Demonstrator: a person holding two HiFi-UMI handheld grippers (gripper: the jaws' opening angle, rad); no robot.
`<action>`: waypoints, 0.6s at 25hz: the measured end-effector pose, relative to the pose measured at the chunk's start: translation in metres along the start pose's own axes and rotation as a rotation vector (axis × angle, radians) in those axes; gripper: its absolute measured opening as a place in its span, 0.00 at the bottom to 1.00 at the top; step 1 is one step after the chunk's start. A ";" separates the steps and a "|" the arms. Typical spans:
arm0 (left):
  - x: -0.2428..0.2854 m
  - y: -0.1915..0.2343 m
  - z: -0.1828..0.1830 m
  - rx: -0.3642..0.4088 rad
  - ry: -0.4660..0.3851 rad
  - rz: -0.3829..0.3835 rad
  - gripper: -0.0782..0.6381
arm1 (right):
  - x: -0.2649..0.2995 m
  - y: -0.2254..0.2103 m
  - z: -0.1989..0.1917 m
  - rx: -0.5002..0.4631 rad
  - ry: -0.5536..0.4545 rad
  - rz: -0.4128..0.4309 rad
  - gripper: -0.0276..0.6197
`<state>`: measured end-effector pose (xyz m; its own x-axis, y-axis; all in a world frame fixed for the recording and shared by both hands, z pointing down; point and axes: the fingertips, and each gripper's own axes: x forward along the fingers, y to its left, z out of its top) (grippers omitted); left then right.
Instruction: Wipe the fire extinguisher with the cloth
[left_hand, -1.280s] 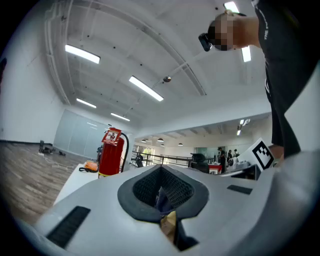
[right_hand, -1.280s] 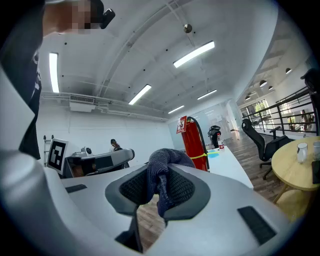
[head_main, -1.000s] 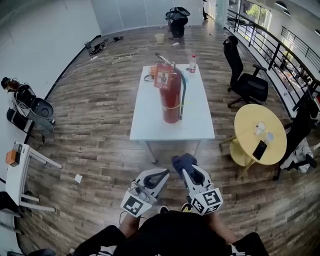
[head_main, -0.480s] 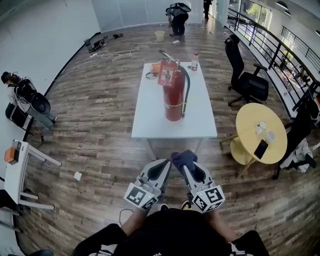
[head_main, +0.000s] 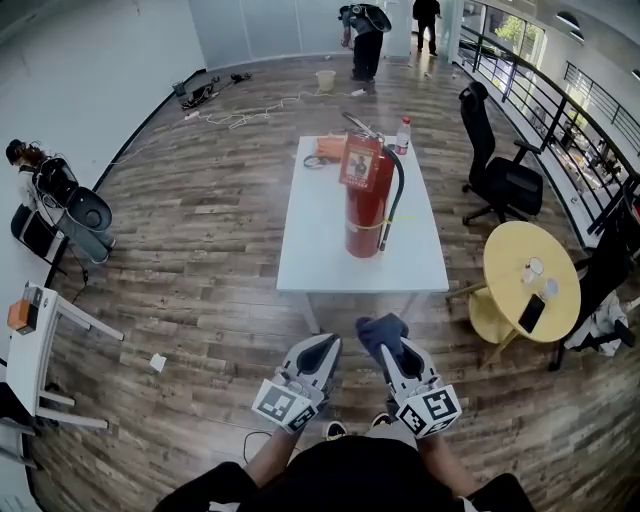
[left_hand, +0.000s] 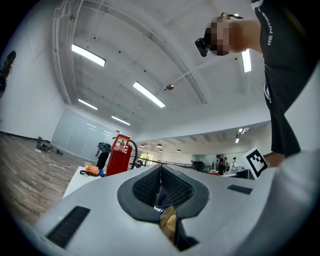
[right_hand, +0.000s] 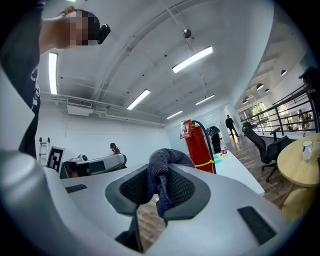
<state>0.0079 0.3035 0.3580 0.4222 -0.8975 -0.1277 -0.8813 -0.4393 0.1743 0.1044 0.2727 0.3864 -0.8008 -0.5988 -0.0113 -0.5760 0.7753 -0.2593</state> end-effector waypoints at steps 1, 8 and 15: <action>0.002 0.004 -0.002 0.001 0.012 -0.001 0.14 | 0.002 -0.001 0.001 0.000 -0.010 -0.003 0.18; 0.042 0.030 0.002 0.013 -0.015 -0.010 0.14 | 0.037 -0.029 0.012 -0.014 -0.023 0.031 0.18; 0.124 0.059 -0.002 0.019 -0.010 -0.001 0.14 | 0.083 -0.105 0.030 -0.025 -0.011 0.031 0.18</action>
<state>0.0085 0.1658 0.3547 0.4213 -0.8964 -0.1374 -0.8846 -0.4396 0.1554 0.1031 0.1359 0.3836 -0.8164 -0.5767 -0.0290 -0.5553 0.7980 -0.2342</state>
